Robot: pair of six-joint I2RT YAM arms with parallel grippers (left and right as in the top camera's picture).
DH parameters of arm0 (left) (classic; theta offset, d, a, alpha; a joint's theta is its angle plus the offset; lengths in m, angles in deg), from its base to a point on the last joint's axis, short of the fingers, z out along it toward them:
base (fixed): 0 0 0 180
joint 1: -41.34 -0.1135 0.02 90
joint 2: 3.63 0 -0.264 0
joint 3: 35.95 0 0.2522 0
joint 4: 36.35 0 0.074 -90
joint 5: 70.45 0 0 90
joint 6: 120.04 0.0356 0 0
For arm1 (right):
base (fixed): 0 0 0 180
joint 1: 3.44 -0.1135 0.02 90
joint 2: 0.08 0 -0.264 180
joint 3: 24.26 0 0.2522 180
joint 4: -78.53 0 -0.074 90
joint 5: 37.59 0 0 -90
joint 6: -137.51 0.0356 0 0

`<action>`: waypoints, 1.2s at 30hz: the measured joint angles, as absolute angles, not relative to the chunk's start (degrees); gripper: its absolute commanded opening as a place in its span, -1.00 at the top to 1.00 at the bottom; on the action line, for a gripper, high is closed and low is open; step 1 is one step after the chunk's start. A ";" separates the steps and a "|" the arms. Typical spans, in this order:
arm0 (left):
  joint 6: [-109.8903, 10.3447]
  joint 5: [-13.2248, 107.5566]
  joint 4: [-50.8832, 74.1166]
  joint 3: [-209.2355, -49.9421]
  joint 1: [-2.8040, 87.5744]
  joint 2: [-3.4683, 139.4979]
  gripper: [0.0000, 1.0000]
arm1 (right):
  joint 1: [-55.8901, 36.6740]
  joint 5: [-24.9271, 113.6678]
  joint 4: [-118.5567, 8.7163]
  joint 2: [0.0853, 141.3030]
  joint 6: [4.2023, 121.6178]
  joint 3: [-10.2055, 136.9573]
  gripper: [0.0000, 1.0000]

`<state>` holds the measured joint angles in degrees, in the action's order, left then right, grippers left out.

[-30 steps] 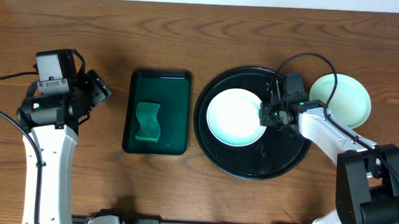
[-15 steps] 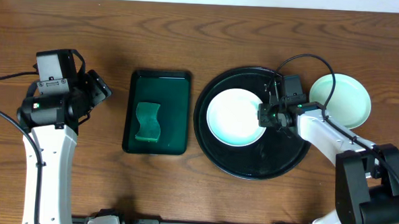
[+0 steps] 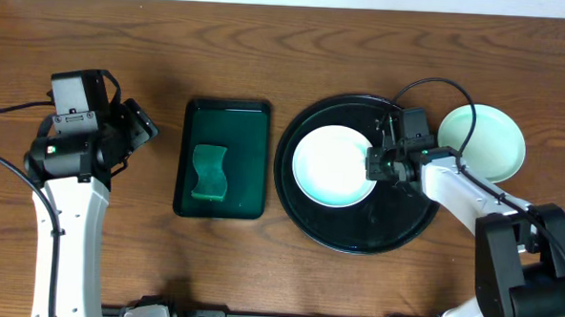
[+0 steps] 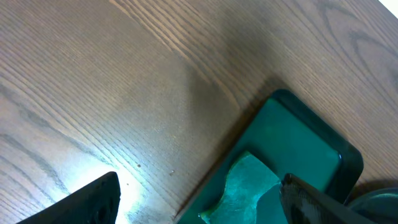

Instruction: Clean dirty plates on tray and stack at the side

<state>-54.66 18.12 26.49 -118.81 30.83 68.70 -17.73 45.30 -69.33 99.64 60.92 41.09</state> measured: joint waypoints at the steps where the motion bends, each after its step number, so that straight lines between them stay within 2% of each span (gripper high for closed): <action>1: -54.66 18.12 26.49 -118.81 30.83 68.70 -0.64 | -17.53 45.06 -68.96 99.58 60.94 41.22 0.98; 10: -54.66 18.12 26.51 -118.81 30.83 68.70 -0.64 | -12.29 45.43 -62.95 92.58 62.17 42.16 0.98; 18: -54.66 18.12 26.51 -118.81 30.83 68.70 -0.64 | -12.13 46.04 -61.60 86.18 62.04 42.89 0.98; 25: -54.66 18.12 26.51 -118.81 30.83 68.70 -0.64 | -12.39 45.58 -56.02 85.90 62.23 48.26 0.98; 36: -54.66 18.10 26.51 -118.81 30.83 68.70 -0.64 | -23.78 46.85 -63.48 86.70 68.68 52.50 0.98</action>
